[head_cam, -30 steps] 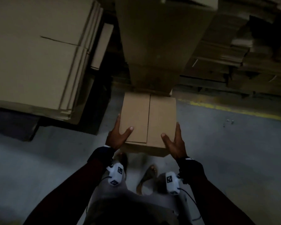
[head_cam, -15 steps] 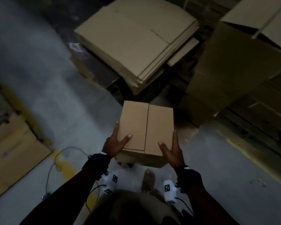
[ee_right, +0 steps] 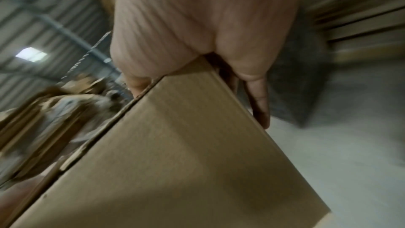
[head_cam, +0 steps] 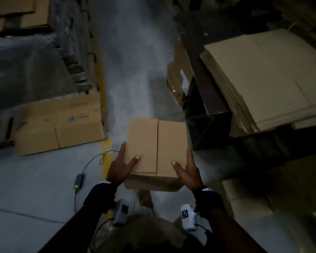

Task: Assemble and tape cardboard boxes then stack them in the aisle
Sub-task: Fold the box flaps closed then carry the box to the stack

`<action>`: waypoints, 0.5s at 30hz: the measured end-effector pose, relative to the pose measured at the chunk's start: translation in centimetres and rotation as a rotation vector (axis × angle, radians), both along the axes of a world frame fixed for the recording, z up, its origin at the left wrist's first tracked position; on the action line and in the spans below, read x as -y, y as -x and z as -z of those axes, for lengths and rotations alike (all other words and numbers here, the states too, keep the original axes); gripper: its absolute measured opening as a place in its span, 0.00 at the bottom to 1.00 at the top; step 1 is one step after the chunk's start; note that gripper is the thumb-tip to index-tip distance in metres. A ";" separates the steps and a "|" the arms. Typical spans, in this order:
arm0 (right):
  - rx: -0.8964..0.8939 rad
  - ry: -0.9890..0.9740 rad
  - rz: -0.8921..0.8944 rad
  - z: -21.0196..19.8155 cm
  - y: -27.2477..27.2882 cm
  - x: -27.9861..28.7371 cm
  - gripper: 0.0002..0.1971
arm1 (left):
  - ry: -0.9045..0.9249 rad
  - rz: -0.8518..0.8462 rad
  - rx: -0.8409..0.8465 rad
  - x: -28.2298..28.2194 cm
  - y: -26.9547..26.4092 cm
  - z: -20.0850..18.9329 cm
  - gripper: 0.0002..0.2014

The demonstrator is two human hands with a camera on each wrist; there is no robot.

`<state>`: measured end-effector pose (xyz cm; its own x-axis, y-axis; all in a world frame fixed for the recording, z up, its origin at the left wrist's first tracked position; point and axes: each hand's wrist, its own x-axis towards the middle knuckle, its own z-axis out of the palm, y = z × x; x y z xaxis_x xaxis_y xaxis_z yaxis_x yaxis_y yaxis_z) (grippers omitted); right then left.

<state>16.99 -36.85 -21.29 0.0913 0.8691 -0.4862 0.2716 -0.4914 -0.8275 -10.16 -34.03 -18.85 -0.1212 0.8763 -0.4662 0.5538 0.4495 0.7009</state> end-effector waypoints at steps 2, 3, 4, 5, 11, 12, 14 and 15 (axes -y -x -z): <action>0.005 -0.030 -0.056 -0.3 2.4 -3.1 0.48 | -0.028 -0.059 0.024 -1.6 2.5 -0.4 0.47; 0.000 -0.042 -0.073 -0.5 3.2 -4.4 0.49 | -0.039 -0.077 0.038 -2.4 3.4 -0.7 0.46; -0.002 -0.054 -0.087 -0.8 4.1 -6.0 0.49 | -0.052 -0.093 0.053 -3.4 4.3 -0.9 0.45; -0.005 -0.073 -0.103 -1.0 5.0 -7.6 0.48 | -0.068 -0.105 0.064 -4.5 5.2 -1.2 0.44; 0.018 -0.151 -0.150 -2.3 8.3 -16.9 0.50 | -0.125 -0.136 0.071 -11.8 8.7 -3.2 0.44; 0.021 -0.161 -0.150 -2.5 8.7 -18.8 0.50 | -0.146 -0.140 0.083 -13.3 9.1 -3.2 0.44; 0.013 -0.199 -0.149 -2.6 9.1 -22.1 0.51 | -0.180 -0.139 0.094 -16.4 9.5 -3.4 0.45; 0.011 -0.216 -0.155 -2.5 9.2 -24.1 0.51 | -0.192 -0.139 0.093 -18.3 9.7 -3.3 0.45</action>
<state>7.77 -12.72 -18.80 -0.0468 0.9565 -0.2880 0.3396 -0.2559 -0.9051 -19.88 -15.75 -15.51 -0.2109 0.9278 -0.3077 0.4253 0.3706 0.8257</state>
